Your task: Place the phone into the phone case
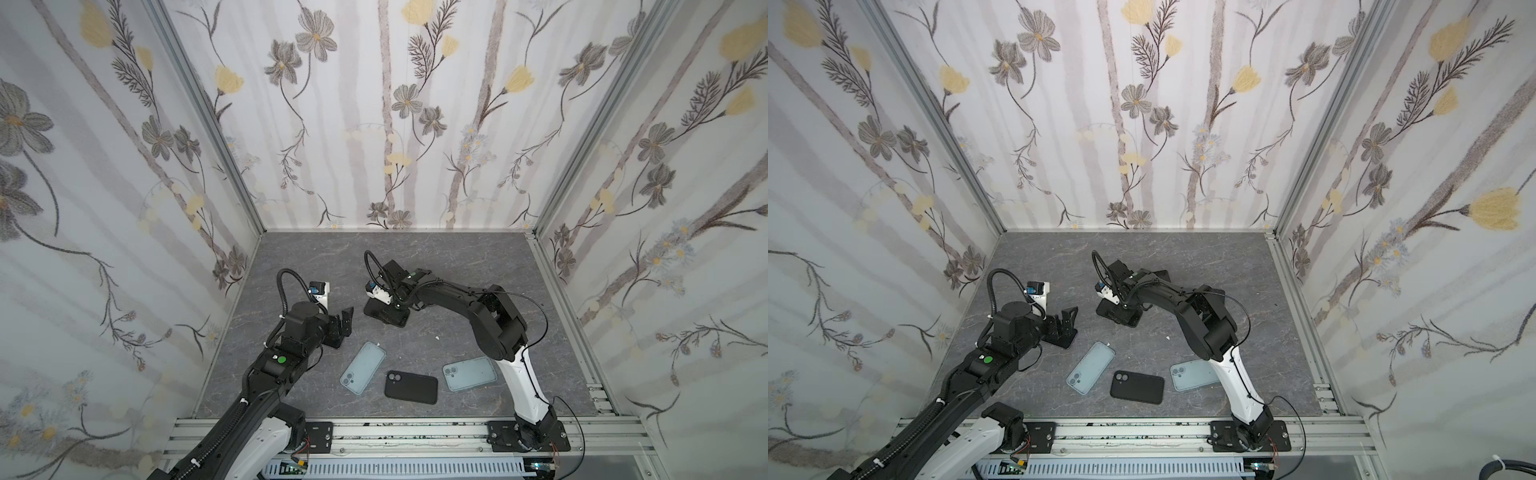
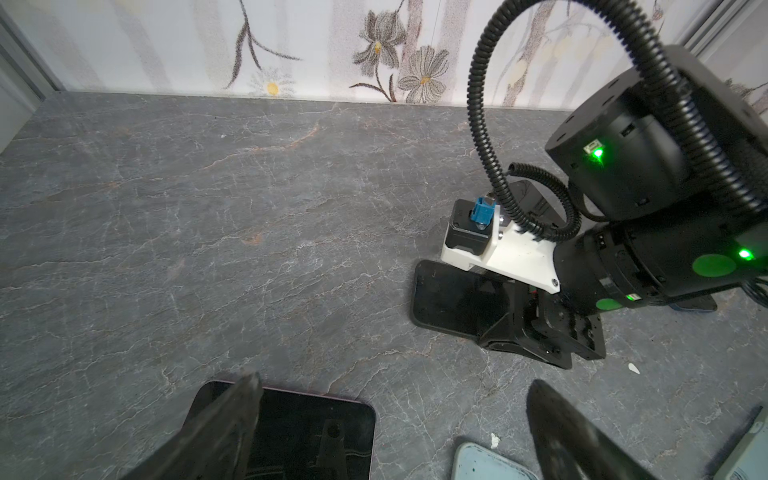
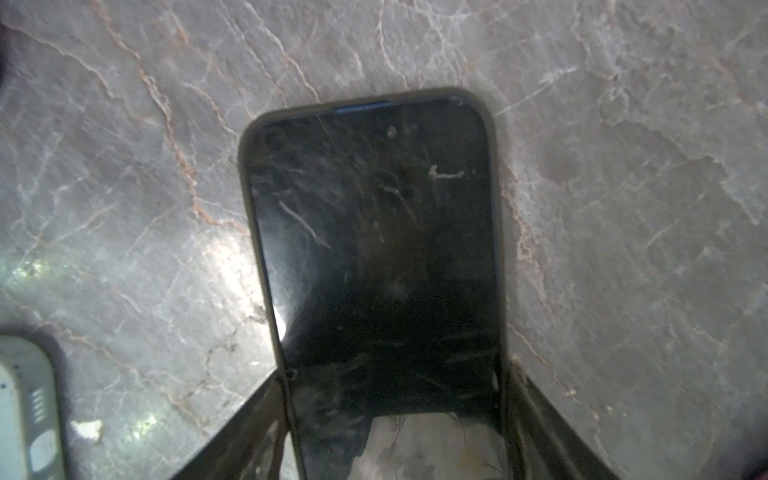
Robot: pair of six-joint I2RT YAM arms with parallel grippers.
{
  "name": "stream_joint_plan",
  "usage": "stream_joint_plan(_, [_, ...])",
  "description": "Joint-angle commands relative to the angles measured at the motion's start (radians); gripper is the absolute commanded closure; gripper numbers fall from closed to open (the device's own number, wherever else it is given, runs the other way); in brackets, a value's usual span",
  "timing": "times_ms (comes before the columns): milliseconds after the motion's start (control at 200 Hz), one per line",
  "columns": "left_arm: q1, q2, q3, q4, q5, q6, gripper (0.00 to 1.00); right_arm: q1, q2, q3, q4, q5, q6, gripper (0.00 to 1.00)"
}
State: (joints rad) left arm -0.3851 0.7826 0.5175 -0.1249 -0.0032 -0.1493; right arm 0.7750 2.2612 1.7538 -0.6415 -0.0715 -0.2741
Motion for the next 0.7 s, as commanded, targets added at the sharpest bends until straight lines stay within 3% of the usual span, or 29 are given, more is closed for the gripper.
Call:
stream_joint_plan(0, [0.0, -0.005, 0.003, 0.022, -0.004, 0.01, 0.0, -0.003, 0.05, 0.036, -0.066, 0.053, 0.124, 0.36])
stream_joint_plan(75, [0.0, -0.008, 0.004, 0.022, -0.006, 0.009, 0.0, -0.005, 0.079, 0.077, -0.067, 0.071, 0.188, 0.41])
stream_joint_plan(345, [0.0, -0.008, 0.003, 0.022, -0.008, 0.008, 0.0, -0.02, 0.217, 0.266, -0.042, 0.097, 0.44, 0.42])
stream_joint_plan(525, [0.0, -0.011, 0.004, 0.02, -0.01, 0.004, 0.0, -0.032, 0.325, 0.432, -0.02, 0.12, 0.546, 0.41])
stream_joint_plan(694, [-0.001, -0.013, 0.001, 0.018, -0.012, 0.004, 0.0, -0.058, 0.362, 0.46, 0.089, 0.108, 0.634, 0.41])
